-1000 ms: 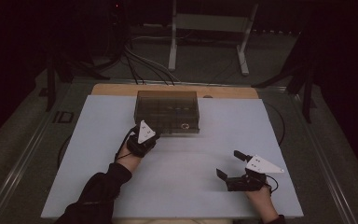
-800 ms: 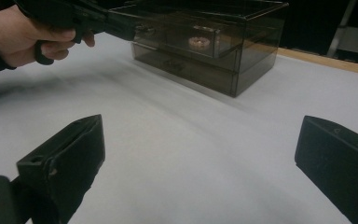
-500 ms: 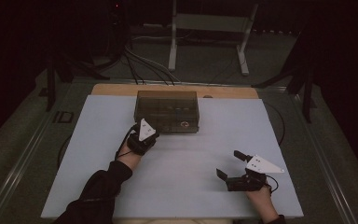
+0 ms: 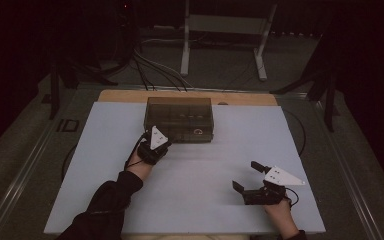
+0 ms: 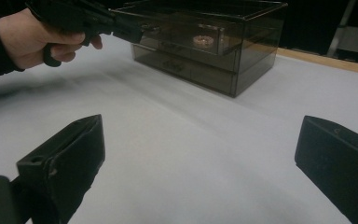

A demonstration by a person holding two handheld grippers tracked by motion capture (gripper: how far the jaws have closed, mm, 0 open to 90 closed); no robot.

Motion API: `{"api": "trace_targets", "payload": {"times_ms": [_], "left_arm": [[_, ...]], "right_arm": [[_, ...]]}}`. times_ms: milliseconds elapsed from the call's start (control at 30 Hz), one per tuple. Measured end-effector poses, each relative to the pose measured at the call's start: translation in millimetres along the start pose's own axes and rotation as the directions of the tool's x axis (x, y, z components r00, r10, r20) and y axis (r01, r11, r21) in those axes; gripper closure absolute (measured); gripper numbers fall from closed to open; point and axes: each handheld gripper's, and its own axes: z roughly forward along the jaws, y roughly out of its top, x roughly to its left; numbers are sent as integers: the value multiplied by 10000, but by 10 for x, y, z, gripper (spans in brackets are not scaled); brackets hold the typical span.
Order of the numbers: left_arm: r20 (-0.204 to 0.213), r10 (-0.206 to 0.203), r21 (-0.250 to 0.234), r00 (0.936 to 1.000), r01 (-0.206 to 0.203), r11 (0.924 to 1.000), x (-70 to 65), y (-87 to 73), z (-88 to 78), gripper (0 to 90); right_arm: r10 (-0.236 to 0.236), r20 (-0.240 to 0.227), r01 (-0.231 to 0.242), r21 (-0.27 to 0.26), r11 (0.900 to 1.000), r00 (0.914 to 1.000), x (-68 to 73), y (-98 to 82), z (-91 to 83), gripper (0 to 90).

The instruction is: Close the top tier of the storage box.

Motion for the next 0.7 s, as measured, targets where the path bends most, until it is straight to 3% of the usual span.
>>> {"api": "trace_targets", "payload": {"times_ms": [700], "left_arm": [[-216,-58,70,9998,59,10000,34,40,116,898]], "right_arm": [[-15,-5,15,-26,10000,10000,1,3,-11,18]]}}
